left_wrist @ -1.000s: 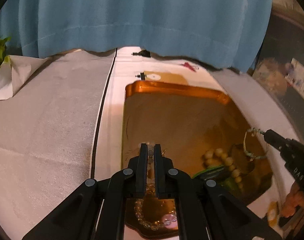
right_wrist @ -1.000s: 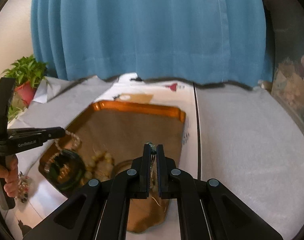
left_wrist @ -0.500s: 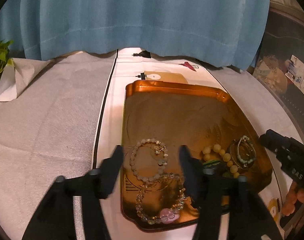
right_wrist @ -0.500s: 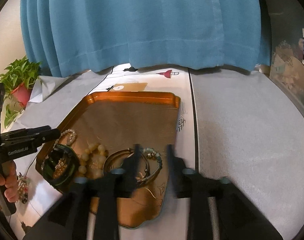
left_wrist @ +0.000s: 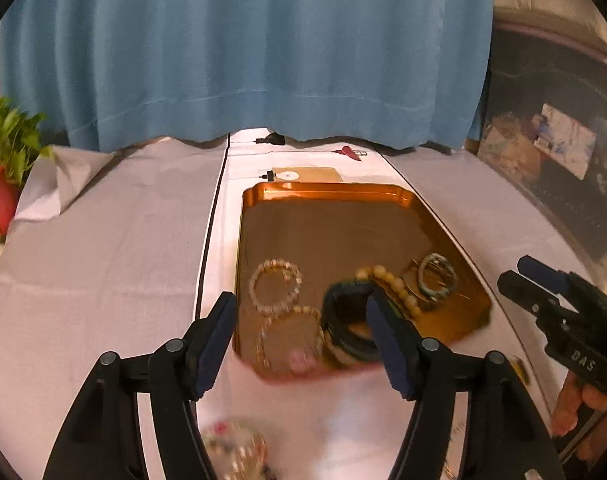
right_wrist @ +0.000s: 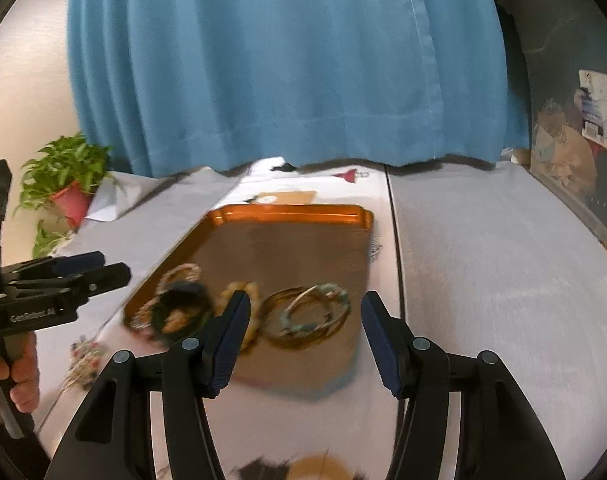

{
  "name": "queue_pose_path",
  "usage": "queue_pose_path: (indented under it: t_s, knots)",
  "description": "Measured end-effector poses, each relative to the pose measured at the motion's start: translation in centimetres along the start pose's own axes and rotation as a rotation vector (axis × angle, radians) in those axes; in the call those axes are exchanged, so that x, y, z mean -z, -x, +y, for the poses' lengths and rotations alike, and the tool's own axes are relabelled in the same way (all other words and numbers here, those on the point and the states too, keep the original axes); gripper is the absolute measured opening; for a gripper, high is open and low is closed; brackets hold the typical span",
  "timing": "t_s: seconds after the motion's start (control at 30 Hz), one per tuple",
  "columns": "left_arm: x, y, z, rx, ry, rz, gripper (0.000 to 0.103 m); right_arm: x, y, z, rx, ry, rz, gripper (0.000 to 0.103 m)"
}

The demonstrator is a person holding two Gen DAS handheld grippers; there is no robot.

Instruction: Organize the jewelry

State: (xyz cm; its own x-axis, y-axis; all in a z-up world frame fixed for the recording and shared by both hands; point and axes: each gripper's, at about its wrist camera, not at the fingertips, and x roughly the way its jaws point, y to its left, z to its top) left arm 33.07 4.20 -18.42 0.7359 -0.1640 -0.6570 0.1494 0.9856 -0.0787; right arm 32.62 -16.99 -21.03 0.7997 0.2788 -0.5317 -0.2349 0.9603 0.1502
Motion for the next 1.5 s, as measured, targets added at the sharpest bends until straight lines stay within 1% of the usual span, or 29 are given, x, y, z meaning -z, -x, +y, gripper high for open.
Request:
queue_pose_path:
  t_s: [0.1, 0.17, 0.23, 0.3, 0.37, 0.43, 0.5, 0.53, 0.57, 0.6, 0.63, 0.67, 0.7, 0.73, 0.77, 0.9, 1.0, 1.13, 1.23, 1.27, 1.37, 1.4, 1.47, 1.5]
  knots:
    - [1.4, 1.7, -0.1, -0.003, 0.015, -0.007, 0.064, 0.6, 2.8, 1.2, -0.009, -0.016, -0.015, 0.059]
    - [2.3, 3.0, -0.2, -0.003, 0.026, -0.005, 0.064, 1.1, 4.5, 2.1, -0.009, -0.004, -0.027, 0.059]
    - [3.2, 4.7, -0.3, -0.022, 0.043, 0.003, 0.064, 1.6, 6.6, 3.0, -0.015, 0.012, -0.037, 0.059]
    - [3.6, 6.8, -0.6, -0.023, 0.053, -0.005, 0.065, 2.0, 8.7, 3.8, -0.016, 0.01, -0.04, 0.059]
    - [3.8, 8.9, -1.1, -0.026, 0.056, -0.015, 0.071, 2.2, 10.3, 4.3, -0.009, 0.01, -0.037, 0.059]
    - [3.8, 11.2, -1.8, -0.032, 0.045, -0.019, 0.072, 2.6, 12.6, 5.0, 0.0, 0.0, -0.029, 0.059]
    - [3.8, 13.5, -2.4, -0.027, 0.033, -0.033, 0.073, 3.0, 15.0, 5.7, -0.014, 0.003, -0.029, 0.061]
    - [3.9, 14.5, -2.7, -0.025, 0.031, -0.043, 0.076, 3.1, 16.0, 6.1, -0.018, 0.011, -0.028, 0.066]
    - [4.0, 15.7, -2.9, -0.017, 0.03, -0.057, 0.083, 3.2, 16.9, 6.5, -0.019, 0.02, -0.029, 0.076]
    - [4.2, 16.9, -3.2, -0.006, 0.029, -0.073, 0.084, 3.3, 18.0, 7.1, -0.021, 0.037, -0.034, 0.081]
    - [4.4, 17.9, -3.4, 0.0, 0.03, -0.087, 0.085, 3.4, 19.2, 7.7, -0.021, 0.058, -0.044, 0.09]
    - [4.5, 19.1, -3.6, 0.002, 0.029, -0.104, 0.085, 3.3, 20.3, 8.2, -0.017, 0.077, -0.059, 0.096]
    - [4.7, 20.0, -3.7, 0.002, 0.027, -0.116, 0.087, 3.3, 21.6, 8.9, -0.013, 0.094, -0.082, 0.098]
    - [4.8, 21.1, -3.9, 0.001, 0.026, -0.131, 0.093, 3.3, 22.9, 9.4, -0.019, 0.108, -0.108, 0.1]
    - [5.0, 22.0, -4.0, 0.003, 0.025, -0.142, 0.096, 3.2, 24.1, 9.9, -0.03, 0.114, -0.129, 0.101]
    - [5.4, 25.3, -4.6, 0.015, 0.021, -0.183, 0.097, 2.8, 27.4, 10.9, -0.062, 0.107, -0.171, 0.102]
    - [5.7, 27.1, -4.8, 0.03, 0.024, -0.214, 0.102, 2.5, 29.6, 11.4, -0.05, 0.118, -0.203, 0.102]
    - [6.3, 26.9, -5.0, 0.019, 0.026, -0.207, 0.103, 2.3, 30.6, 11.5, -0.063, 0.142, -0.215, 0.103]
    - [6.6, 26.3, -4.8, -0.013, 0.012, -0.187, 0.103, 2.3, 30.3, 11.2, -0.067, 0.133, -0.209, 0.103]
    - [6.8, 26.2, -4.6, -0.026, 0.017, -0.194, 0.103, 2.3, 29.9, 11.0, -0.068, 0.128, -0.202, 0.103]
    - [7.6, 26.0, -2.8, -0.05, 0.067, -0.207, 0.103, 3.0, 28.6, 10.3, -0.088, 0.114, -0.187, 0.103]
    - [7.9, 25.5, -1.9, -0.044, 0.102, -0.197, 0.103, 3.3, 28.2, 10.1, -0.089, 0.112, -0.186, 0.103]
    - [8.4, 24.5, -0.6, -0.023, 0.134, -0.176, 0.103, 4.0, 26.9, 9.6, -0.086, 0.099, -0.179, 0.103]
    - [8.6, 24.0, -0.2, -0.026, 0.142, -0.167, 0.103, 4.3, 25.9, 9.1, -0.088, 0.077, -0.16, 0.103]
